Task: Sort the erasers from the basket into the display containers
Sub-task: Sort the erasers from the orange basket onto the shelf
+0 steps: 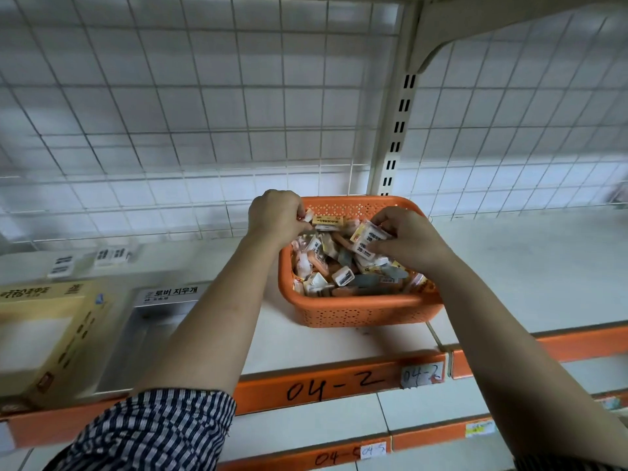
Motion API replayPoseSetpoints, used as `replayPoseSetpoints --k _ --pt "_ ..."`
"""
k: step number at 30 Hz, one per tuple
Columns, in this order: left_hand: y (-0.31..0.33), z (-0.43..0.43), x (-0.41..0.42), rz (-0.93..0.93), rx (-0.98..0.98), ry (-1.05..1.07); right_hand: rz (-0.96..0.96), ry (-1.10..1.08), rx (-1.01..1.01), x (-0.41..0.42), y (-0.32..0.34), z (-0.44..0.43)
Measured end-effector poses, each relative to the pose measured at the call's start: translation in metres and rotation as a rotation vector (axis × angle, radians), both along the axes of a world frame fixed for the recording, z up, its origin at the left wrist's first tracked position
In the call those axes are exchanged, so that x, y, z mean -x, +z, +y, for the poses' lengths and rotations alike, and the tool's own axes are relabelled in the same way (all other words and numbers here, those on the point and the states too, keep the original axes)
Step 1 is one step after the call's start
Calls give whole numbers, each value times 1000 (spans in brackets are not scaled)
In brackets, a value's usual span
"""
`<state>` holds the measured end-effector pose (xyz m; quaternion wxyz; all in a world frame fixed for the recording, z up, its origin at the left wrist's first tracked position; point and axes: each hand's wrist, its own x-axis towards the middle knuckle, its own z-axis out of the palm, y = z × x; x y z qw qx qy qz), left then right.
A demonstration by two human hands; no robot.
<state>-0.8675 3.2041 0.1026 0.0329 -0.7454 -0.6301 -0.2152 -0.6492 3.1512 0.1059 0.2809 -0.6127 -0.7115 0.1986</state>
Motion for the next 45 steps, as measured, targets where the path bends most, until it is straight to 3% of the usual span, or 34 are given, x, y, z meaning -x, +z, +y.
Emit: replayPoseSetpoints --k 9,15,21,25,29,35,45 --pt "-3 -3 1 -159 -53 -60 56 -17 15 0 -3 -3" --pt "-1 -11 4 -474 -70 -91 164 -27 -5 -1 -3 -4" --pt "5 -22 11 -1085 123 -183 316 -13 -34 2 6 -5" --pt "10 -30 20 -1295 138 -177 354 -3 -39 10 14 -6" --pt "15 -39 43 -1342 103 -186 388 61 -41 32 23 -6" --pt "18 -64 101 -1231 9 -77 463 167 -68 96 29 -3" --pt "28 -104 270 -1130 41 131 396 328 57 260 10 20"
